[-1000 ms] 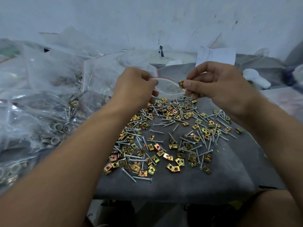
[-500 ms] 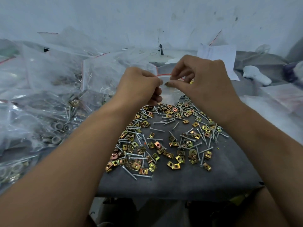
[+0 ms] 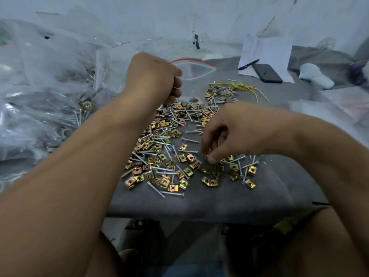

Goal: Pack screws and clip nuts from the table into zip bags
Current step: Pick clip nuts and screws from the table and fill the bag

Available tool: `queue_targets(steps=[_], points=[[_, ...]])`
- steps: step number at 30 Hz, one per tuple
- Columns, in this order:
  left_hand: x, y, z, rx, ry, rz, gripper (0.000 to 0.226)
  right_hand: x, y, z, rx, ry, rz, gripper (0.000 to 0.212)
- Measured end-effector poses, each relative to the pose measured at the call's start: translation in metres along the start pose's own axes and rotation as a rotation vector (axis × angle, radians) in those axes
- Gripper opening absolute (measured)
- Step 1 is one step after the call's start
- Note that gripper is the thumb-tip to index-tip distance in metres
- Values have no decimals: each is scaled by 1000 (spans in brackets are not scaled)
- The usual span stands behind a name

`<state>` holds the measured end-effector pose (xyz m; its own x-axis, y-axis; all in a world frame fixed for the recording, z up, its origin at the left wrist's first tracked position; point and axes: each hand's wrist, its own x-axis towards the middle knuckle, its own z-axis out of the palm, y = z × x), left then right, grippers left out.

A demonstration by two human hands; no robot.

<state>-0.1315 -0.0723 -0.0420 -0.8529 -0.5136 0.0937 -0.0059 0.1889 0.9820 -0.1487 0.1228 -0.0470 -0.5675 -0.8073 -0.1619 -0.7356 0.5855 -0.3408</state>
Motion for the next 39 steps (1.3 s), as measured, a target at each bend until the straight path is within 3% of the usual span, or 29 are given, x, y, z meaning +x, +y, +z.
queue_targets(steps=[10, 22, 28, 31, 39], points=[[-4, 3, -1, 11, -2, 3, 17, 6, 15, 8, -60, 21, 101, 14], [3, -5, -3, 16, -23, 44, 16, 3, 10, 7, 27, -2, 3, 16], [4, -10, -2, 33, -58, 72, 17, -11, 27, -18, 803, 260, -145, 17], [2, -10, 0, 49, -89, 98, 19, -9, 33, -24, 1183, 298, -183, 12], [2, -10, 4, 74, -125, 121, 19, 3, 38, -25, 1366, 330, -206, 2]])
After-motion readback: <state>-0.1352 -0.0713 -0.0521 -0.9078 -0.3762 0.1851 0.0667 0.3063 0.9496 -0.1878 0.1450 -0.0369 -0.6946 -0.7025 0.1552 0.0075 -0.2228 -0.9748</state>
